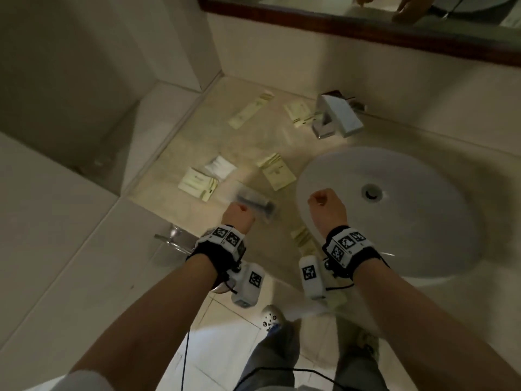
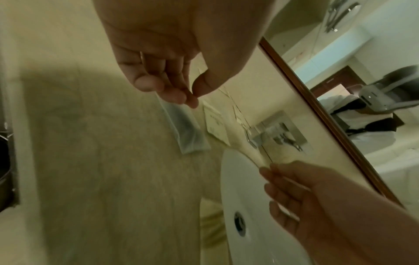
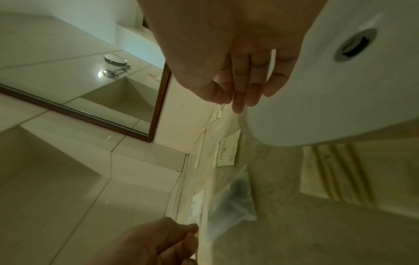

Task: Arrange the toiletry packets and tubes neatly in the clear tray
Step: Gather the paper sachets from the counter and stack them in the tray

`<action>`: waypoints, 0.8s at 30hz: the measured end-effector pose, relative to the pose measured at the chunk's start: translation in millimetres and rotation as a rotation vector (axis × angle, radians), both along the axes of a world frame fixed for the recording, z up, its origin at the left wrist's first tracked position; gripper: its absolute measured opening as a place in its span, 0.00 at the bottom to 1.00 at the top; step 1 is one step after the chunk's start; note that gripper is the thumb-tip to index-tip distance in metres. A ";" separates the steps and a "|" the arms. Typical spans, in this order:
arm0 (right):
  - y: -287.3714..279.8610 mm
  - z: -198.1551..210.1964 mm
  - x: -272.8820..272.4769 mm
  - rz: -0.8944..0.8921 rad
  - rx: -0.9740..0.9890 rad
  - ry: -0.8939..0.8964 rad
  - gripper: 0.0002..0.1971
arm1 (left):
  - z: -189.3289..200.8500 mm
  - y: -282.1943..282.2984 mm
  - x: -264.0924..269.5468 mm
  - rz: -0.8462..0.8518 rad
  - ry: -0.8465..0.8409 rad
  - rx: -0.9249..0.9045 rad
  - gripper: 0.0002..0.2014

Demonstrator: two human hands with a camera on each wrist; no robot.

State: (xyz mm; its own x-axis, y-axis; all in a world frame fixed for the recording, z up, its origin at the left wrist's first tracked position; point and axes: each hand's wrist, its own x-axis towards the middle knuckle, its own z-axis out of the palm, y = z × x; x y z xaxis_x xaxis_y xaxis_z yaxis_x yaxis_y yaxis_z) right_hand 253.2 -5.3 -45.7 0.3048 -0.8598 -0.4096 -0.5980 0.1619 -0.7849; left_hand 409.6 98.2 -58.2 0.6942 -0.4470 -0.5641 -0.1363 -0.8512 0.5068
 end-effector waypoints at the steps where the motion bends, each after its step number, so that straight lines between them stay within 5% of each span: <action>1: -1.1 0.4 8.1 -0.008 0.011 0.019 0.11 | 0.4 0.5 12.6 0.050 0.004 -0.007 0.12; 6: -16.9 -7.3 48.3 -0.014 0.011 0.095 0.14 | -5.1 -1.7 78.8 0.182 0.009 0.048 0.12; 10: -35.6 -20.3 82.7 0.057 -0.047 0.223 0.17 | -17.6 -8.8 118.7 0.328 -0.097 0.254 0.30; 15: -51.9 -35.8 120.6 0.212 -0.122 0.396 0.21 | -23.8 -10.9 136.1 0.321 -0.174 0.251 0.33; 21: -57.6 -53.0 144.8 0.292 -0.286 0.587 0.26 | -33.5 -23.8 152.5 0.303 -0.255 0.535 0.42; 24: -62.4 -50.3 149.6 0.311 -0.257 0.630 0.26 | -36.6 -20.3 159.3 0.268 -0.310 0.534 0.37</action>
